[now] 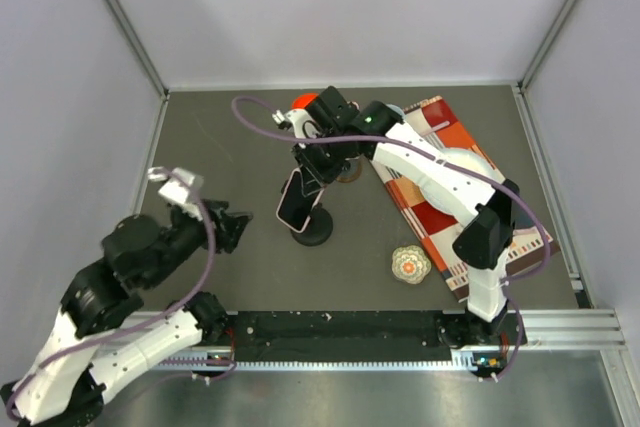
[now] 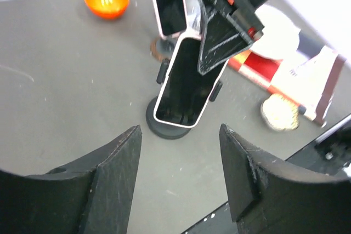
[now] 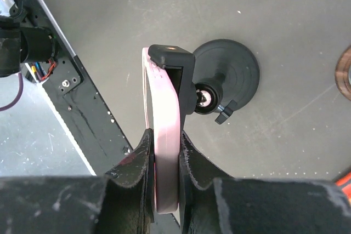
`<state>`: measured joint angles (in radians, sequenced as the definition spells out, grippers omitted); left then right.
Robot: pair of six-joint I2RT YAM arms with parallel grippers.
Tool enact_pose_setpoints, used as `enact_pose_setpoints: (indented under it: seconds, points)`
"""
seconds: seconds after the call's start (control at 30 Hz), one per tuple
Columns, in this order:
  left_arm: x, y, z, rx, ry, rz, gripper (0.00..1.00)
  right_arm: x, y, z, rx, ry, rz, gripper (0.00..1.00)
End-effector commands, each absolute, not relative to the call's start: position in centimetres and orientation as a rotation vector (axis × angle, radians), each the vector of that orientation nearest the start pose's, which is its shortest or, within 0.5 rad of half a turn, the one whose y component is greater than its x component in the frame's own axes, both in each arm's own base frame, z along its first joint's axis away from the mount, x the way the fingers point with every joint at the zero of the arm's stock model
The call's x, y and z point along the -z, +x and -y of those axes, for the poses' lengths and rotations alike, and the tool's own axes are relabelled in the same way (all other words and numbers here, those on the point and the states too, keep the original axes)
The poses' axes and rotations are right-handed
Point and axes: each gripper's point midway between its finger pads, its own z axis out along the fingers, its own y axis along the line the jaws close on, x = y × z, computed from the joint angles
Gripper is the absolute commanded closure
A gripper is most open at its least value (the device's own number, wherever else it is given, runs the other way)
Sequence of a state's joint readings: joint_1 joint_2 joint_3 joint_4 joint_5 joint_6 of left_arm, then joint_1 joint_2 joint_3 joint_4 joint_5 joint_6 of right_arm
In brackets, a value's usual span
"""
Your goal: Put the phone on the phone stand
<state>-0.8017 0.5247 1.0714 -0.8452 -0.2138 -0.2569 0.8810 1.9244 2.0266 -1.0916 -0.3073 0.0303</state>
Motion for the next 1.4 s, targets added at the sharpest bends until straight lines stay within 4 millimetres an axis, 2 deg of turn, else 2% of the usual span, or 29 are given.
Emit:
enact_pose_setpoints:
  seconds: [0.0,0.13,0.3,0.37,0.47,0.53,0.57,0.7,0.73,0.83,0.87,0.97,1.03,1.07,1.13,1.17,1.2,1.3,1.37]
  points:
    - [-33.8,15.2,11.1,0.580,0.271,-1.751,0.35,-13.9,25.2,-27.9,-0.124,-1.408,-2.700,1.00]
    - [-32.3,15.7,11.4,0.562,0.259,-1.787,0.31,-15.0,24.3,-29.4,-0.299,-1.403,-2.690,1.00]
    - [-32.1,16.9,14.0,0.601,0.311,-1.796,0.24,-16.9,23.0,-31.8,-0.625,-1.313,-2.674,1.00]
    - [-31.3,17.6,15.3,0.595,0.361,-1.823,0.21,-17.3,23.2,-31.8,-0.668,-1.272,-2.664,1.00]
    - [-30.2,18.6,17.1,0.597,0.418,-1.858,0.18,-17.6,23.2,-31.4,-0.700,-1.255,-2.662,0.94]
    - [-30.1,18.6,18.4,0.665,0.470,-1.863,0.18,-17.6,23.6,-31.4,-0.713,-1.237,-2.638,0.77]
    - [-29.6,19.5,18.3,0.670,0.453,-1.893,0.17,-18.2,23.9,-31.3,-0.727,-1.218,-2.617,0.68]
    - [-28.4,21.6,17.3,0.789,0.377,-1.950,0.14,-19.2,24.9,-31.6,-0.759,-1.159,-2.566,0.53]
    - [-28.0,22.9,16.0,0.769,0.318,-1.962,0.13,-19.4,25.0,-31.7,-0.767,-1.153,-2.554,0.51]
    - [-27.0,23.8,16.1,0.838,0.321,-1.988,0.13,-20.5,24.7,-32.5,-0.846,-1.144,-2.496,0.45]
    - [-27.0,23.5,16.8,0.894,0.356,-1.981,0.13,-21.3,24.3,-32.7,-0.886,-1.142,-2.467,0.43]
    - [-26.7,23.4,18.2,1.023,0.390,-1.945,0.14,-21.8,23.9,-33.5,-0.967,-1.153,-2.390,0.37]
    - [-26.9,22.4,18.9,1.118,0.420,-1.930,0.15,-22.2,23.8,-33.8,-1.005,-1.154,-2.328,0.36]
    - [-26.5,22.1,19.1,1.131,0.430,-1.929,0.16,-22.6,23.4,-34.1,-1.049,-1.167,-2.298,0.35]
    - [-26.9,21.5,19.2,1.139,0.468,-1.878,0.16,-22.6,22.7,-34.2,-1.091,-1.184,-2.266,0.35]
    - [-26.0,21.3,19.2,1.149,0.472,-1.882,0.16,-23.1,22.6,-34.6,-1.128,-1.200,-2.213,0.34]
    - [-26.3,21.2,19.3,1.151,0.487,-1.851,0.16,-22.3,22.3,-34.5,-1.139,-1.207,-2.216,0.34]
    - [-25.0,21.8,19.0,1.114,0.465,-1.885,0.16,-22.6,22.2,-34.9,-1.170,-1.220,-2.115,0.34]
    - [-24.8,22.2,19.0,1.104,0.475,-1.898,0.16,-22.6,22.4,-35.2,-1.188,-1.205,-2.049,0.34]
